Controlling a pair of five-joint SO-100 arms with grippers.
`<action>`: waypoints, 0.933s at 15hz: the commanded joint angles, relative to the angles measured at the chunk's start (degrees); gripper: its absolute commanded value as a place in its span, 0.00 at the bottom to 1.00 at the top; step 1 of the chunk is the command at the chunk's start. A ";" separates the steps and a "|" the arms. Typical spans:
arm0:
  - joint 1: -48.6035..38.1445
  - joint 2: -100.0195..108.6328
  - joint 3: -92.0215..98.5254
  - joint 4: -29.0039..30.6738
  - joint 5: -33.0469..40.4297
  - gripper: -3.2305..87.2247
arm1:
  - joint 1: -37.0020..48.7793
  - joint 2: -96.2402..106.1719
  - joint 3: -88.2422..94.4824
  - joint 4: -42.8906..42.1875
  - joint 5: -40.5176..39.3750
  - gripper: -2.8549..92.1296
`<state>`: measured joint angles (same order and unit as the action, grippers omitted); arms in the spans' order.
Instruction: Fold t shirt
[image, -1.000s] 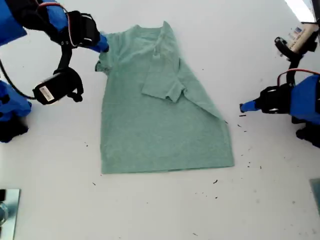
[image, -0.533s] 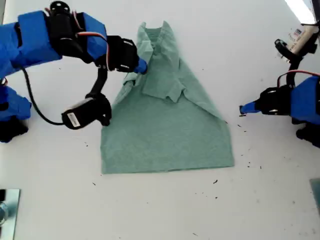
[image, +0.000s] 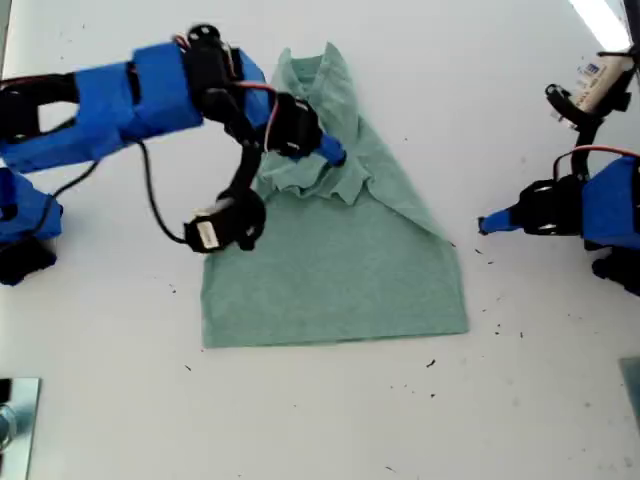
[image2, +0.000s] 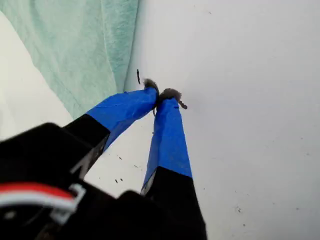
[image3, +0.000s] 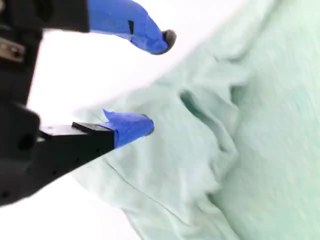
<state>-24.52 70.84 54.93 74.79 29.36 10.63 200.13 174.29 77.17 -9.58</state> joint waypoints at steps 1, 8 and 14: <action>-3.16 24.70 7.38 5.01 1.49 0.28 | -0.70 0.70 3.60 -0.44 -0.18 0.08; 7.82 115.93 108.46 -12.48 -18.46 0.03 | -0.53 0.70 3.52 -2.11 -4.66 0.05; 12.13 111.80 113.99 -16.70 -22.68 0.03 | -5.10 -43.86 -45.88 14.15 -14.85 0.05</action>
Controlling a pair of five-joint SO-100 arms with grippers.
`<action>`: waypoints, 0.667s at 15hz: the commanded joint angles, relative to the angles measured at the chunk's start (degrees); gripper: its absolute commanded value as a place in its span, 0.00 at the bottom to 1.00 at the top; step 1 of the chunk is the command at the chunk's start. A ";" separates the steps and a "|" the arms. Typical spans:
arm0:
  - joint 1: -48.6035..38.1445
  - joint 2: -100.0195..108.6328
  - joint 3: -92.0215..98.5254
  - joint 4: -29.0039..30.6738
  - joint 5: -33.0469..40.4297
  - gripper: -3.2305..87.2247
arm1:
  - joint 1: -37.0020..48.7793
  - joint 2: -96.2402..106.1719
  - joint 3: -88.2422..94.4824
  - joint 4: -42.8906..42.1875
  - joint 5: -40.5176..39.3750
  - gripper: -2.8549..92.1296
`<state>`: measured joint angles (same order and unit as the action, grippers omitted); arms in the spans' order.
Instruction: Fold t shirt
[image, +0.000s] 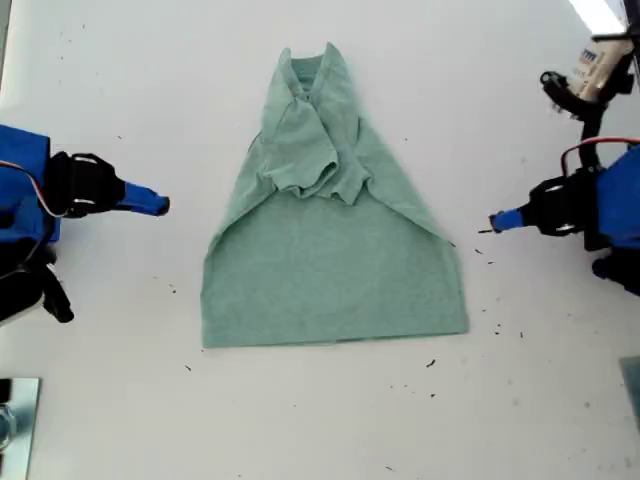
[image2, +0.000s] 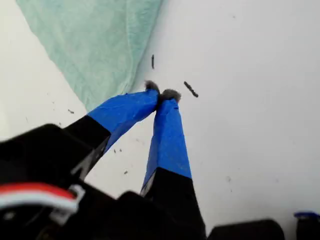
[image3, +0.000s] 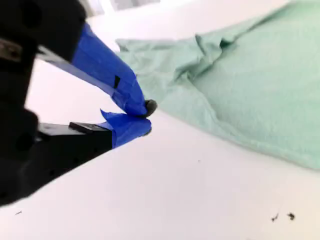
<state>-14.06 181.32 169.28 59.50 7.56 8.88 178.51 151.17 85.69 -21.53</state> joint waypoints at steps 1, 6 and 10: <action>1.85 1.67 -0.26 -1.41 -0.88 0.03 | -6.24 -33.57 -37.09 13.18 -3.16 0.02; 1.58 3.16 0.18 -1.41 -0.35 0.03 | -12.48 -44.12 -42.10 9.32 0.62 0.32; 2.29 3.16 0.26 -1.49 -0.18 0.03 | -18.28 -45.88 -28.92 -7.29 7.12 0.29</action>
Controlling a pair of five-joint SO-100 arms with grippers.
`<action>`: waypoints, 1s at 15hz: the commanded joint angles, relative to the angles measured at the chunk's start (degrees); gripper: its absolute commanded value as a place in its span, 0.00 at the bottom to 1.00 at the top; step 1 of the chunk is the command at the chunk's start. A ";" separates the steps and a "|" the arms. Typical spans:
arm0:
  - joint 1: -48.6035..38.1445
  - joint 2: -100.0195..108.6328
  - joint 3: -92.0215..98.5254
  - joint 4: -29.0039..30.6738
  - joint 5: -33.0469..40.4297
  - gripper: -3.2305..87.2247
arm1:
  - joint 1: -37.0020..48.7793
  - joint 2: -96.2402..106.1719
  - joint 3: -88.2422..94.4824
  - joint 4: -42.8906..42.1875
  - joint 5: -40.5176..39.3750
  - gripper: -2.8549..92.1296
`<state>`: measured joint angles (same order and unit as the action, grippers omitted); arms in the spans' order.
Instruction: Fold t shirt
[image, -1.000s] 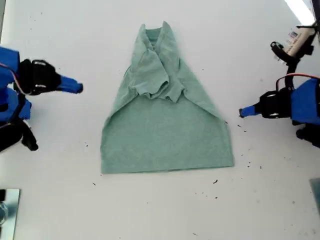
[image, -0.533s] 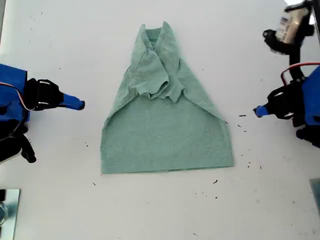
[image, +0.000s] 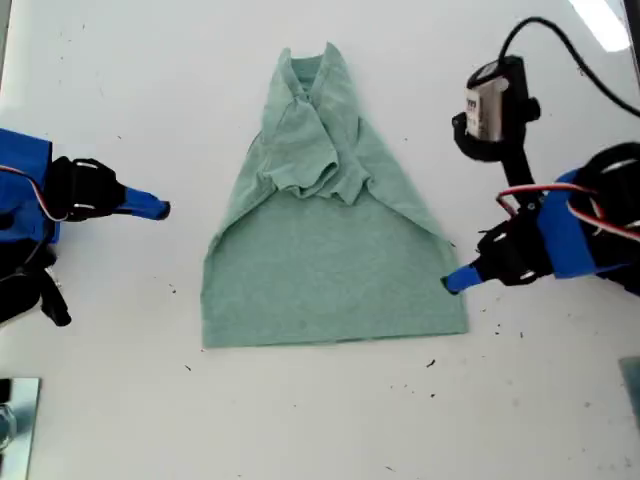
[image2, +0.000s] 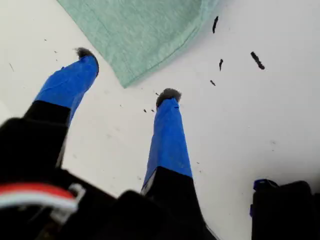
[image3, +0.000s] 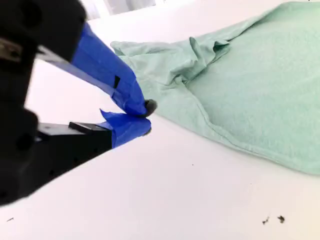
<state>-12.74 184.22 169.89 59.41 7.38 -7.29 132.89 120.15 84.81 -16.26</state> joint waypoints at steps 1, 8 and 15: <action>0.88 0.26 -0.35 -1.41 0.18 0.03 | -3.52 -2.64 4.31 -10.90 3.78 0.28; 2.37 0.53 -0.35 -1.41 0.09 0.03 | -10.90 -18.54 23.38 -43.42 14.15 0.05; 2.29 3.08 0.00 -0.97 0.18 0.03 | -9.23 -3.16 5.63 -6.15 10.28 0.05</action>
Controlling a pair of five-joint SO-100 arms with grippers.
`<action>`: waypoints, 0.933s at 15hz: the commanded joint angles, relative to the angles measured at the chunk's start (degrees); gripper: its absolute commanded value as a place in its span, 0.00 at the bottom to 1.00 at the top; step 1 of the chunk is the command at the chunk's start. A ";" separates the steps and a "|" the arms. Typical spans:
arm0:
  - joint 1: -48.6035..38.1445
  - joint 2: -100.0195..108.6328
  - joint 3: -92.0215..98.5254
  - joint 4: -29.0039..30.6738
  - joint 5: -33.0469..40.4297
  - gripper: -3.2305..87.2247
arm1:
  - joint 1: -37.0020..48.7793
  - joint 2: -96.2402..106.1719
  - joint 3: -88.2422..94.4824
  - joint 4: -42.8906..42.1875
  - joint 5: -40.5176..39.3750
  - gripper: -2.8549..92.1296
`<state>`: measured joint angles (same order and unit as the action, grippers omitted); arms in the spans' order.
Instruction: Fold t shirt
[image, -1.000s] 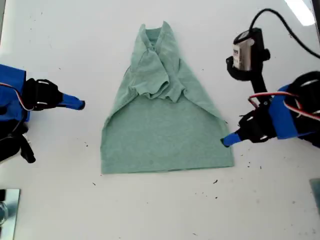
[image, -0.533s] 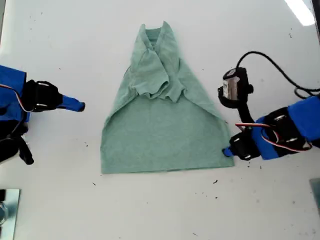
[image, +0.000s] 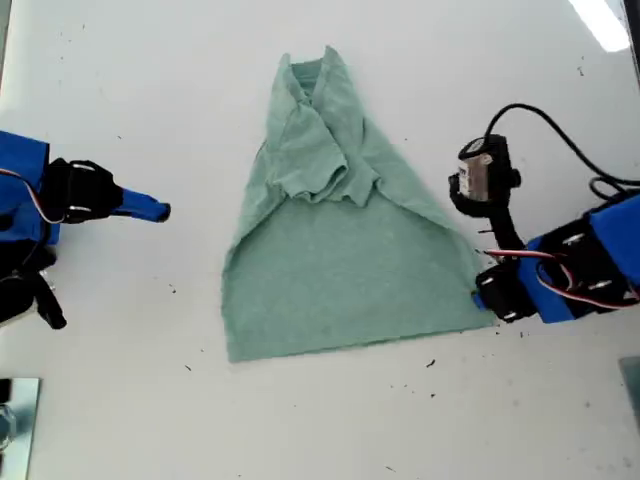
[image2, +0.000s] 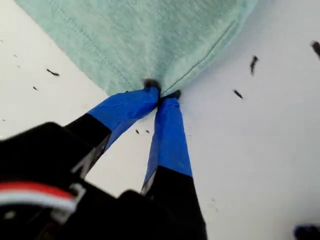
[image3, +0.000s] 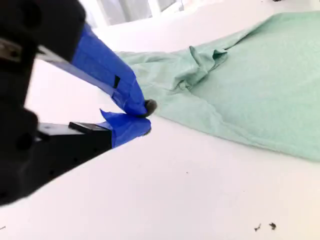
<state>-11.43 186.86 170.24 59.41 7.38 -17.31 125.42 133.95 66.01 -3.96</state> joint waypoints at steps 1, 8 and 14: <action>0.97 0.44 -0.35 -0.97 0.18 0.03 | 1.93 4.57 -17.05 22.24 -3.87 0.05; 1.05 1.23 -0.35 -0.70 0.18 0.03 | 3.34 -31.20 -61.96 33.40 -15.47 0.05; 1.32 1.23 -0.35 -0.70 0.18 0.03 | 3.43 -3.52 -37.71 33.40 -8.88 0.05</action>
<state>-10.72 187.82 170.24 59.41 7.38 -14.68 110.21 90.09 99.58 -14.85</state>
